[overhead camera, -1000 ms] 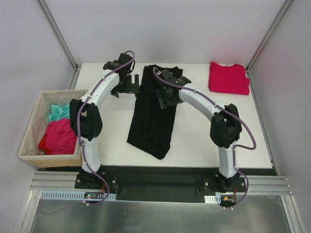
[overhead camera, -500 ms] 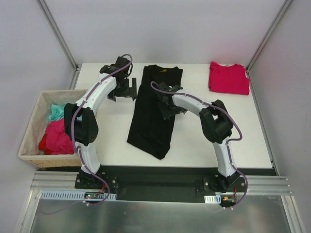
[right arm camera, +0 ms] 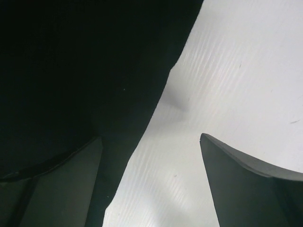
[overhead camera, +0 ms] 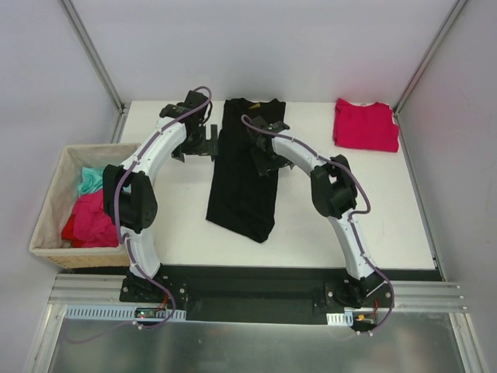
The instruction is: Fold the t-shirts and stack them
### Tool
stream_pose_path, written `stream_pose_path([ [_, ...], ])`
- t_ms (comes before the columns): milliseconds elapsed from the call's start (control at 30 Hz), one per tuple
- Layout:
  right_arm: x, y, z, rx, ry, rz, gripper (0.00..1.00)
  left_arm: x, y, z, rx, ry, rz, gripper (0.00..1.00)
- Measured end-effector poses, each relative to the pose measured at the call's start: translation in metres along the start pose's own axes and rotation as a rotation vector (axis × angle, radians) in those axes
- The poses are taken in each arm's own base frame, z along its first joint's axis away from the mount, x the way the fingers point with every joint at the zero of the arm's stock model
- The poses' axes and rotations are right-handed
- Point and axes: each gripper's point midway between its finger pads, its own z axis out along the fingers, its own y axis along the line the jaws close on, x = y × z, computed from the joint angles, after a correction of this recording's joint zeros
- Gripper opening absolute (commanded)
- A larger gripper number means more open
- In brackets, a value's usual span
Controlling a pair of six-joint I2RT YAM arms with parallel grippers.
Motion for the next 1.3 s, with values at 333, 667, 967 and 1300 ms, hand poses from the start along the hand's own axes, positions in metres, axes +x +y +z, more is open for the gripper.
stream_pose_path([
  [333,-0.039,-0.024,0.019,-0.01,-0.02,0.078,0.89,0.006,0.0,0.015,-0.013,0.04,0.005,0.99],
  [667,0.009,-0.041,-0.004,-0.001,0.013,0.083,0.85,0.017,-0.016,0.01,0.06,0.065,0.0,0.99],
  [967,0.043,0.005,-0.126,-0.135,-0.26,0.004,0.59,0.062,-0.057,-0.034,0.347,0.04,-0.045,0.99],
  [1300,0.077,0.022,-0.097,-0.14,-0.201,-0.035,0.43,0.099,-0.093,-0.011,0.494,0.13,-0.063,0.99],
])
